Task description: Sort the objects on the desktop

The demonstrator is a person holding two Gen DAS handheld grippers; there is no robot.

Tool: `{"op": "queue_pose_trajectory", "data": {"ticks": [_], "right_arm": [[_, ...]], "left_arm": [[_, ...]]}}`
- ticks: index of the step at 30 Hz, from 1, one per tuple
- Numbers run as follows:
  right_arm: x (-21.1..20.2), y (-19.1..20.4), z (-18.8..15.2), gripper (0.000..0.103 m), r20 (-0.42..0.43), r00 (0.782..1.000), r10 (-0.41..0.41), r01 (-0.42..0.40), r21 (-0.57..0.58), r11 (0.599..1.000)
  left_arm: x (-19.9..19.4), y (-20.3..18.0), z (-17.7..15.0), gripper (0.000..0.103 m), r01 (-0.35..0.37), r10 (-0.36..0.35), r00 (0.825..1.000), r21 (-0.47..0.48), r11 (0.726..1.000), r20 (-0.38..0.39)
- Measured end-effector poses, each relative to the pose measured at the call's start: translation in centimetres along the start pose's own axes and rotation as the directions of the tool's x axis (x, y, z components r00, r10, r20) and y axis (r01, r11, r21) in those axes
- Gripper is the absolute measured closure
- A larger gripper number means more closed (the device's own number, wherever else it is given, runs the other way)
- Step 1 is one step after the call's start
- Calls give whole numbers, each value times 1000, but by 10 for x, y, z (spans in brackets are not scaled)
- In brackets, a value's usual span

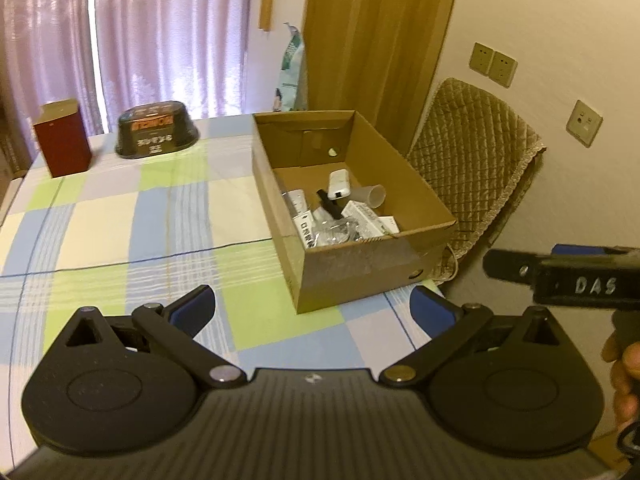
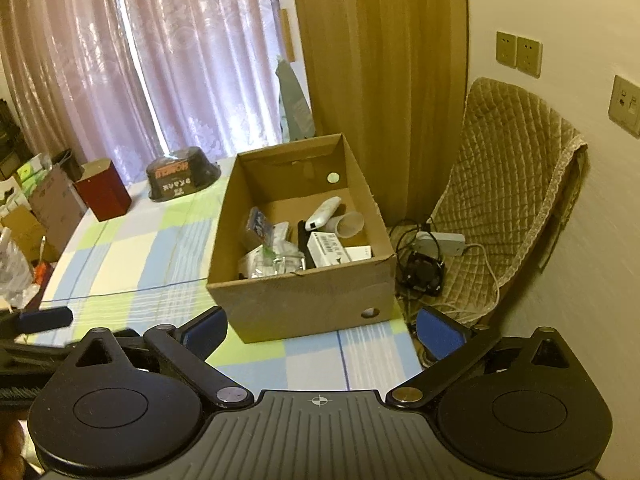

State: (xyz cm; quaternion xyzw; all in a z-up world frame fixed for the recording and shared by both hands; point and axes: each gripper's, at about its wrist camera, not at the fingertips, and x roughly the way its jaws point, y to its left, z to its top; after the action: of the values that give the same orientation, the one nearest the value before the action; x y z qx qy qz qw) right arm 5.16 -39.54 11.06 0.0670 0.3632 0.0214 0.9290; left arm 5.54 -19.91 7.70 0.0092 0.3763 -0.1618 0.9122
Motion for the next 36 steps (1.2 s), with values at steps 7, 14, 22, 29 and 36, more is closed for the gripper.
{"op": "queue_pose_trajectory", "data": {"ticks": [7,14,22,29,36], "right_arm": [[-25,4,-14,0,-10,1000,-7,7,-19,1000],[-44,1,-25,0,-19,999,-43,43,3,999],[-51,4,-29,0,-29,999,-39,39,-1,999],[-55,9,-28,0,-24,999,-43,43,-1,999],[-56,14,-27,0,-23,999,-35,35,-6,999]], "left_arm": [[-27,-8,-13,1,-4,3,1000,18,1000,6],[-40,-10,-21,1,-3,3,1000,41,999,0],[-45,-7,-28,1,-10,11,999,23,1000,-31],[-52,-7,-27,1,-5,5,1000,17,1000,-17],[-54,-11,-25,1,-34,33,999,35,999,4]]}}
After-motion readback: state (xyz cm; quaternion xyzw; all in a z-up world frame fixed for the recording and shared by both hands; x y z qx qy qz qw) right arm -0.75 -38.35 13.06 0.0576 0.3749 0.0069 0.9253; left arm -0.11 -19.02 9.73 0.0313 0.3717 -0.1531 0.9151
